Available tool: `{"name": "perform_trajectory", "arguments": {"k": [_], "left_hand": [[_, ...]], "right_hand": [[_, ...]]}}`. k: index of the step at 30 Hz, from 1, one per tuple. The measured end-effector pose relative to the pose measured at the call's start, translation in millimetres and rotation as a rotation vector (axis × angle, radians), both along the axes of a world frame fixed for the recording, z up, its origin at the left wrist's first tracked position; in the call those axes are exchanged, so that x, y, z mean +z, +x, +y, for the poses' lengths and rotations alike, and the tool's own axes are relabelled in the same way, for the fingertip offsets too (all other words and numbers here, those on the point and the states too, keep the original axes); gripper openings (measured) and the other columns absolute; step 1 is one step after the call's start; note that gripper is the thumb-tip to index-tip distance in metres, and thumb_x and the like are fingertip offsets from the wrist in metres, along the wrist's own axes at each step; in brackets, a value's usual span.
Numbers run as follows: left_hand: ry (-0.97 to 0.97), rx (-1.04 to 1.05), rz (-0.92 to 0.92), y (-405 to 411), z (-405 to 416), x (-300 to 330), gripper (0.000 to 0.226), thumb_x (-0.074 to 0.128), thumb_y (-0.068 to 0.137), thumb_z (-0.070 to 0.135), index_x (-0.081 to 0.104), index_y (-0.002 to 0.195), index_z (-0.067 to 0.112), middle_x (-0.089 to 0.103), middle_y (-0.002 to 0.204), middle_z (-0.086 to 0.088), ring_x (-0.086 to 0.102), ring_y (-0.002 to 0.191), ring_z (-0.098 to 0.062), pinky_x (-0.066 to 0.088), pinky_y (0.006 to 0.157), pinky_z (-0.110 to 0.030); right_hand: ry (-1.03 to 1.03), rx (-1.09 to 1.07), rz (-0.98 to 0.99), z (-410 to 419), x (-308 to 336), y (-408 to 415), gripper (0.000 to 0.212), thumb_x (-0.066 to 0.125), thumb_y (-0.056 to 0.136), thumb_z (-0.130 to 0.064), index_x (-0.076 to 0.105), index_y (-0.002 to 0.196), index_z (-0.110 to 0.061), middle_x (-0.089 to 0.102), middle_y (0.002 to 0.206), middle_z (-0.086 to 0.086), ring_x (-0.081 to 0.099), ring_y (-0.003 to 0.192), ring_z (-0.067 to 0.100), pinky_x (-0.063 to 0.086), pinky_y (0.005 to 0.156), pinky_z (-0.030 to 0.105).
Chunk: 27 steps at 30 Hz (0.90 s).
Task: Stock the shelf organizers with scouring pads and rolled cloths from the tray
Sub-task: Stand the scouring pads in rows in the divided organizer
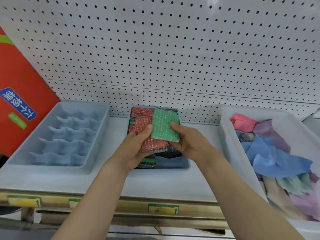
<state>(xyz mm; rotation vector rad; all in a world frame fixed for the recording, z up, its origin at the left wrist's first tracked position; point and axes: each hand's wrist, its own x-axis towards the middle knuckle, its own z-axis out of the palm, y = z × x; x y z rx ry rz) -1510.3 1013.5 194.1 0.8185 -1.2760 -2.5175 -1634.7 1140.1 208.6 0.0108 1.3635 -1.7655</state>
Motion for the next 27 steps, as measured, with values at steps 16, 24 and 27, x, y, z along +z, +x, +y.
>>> {"name": "perform_trajectory", "arguments": {"k": [16,24,27], "left_hand": [[0.089,0.328,-0.044,3.5,-27.0,-27.1,0.029,0.064,0.094,0.024,0.06,0.12,0.012,0.073,0.111,-0.01,0.068,0.106,-0.027,0.055,0.089,-0.046],[0.076,0.328,-0.058,2.5,-25.0,-27.3,0.025,0.064,0.094,0.026,0.061,0.116,0.014,0.075,0.104,-0.006,0.068,0.103,-0.026,0.056,0.084,-0.043],[0.057,0.309,-0.063,5.3,-24.1,-25.0,0.03,0.064,0.094,0.027,0.06,0.12,0.014,0.075,0.105,-0.006,0.069,0.104,-0.025,0.057,0.08,-0.041]], "right_hand": [[0.715,0.251,1.415,33.4,-16.1,-4.2,0.025,0.076,0.084,-0.029,0.073,0.108,-0.025,0.069,0.093,-0.008,0.057,0.084,0.01,0.044,0.074,0.023],[0.956,0.596,1.752,2.9,-51.3,11.3,0.028,0.072,0.084,-0.012,0.073,0.109,-0.024,0.059,0.108,-0.003,0.047,0.109,0.018,0.055,0.075,0.033],[0.989,0.669,1.701,0.1,-50.5,5.0,0.029,0.073,0.086,-0.021,0.072,0.114,-0.027,0.057,0.112,-0.004,0.048,0.111,0.018,0.054,0.082,0.033]]}}
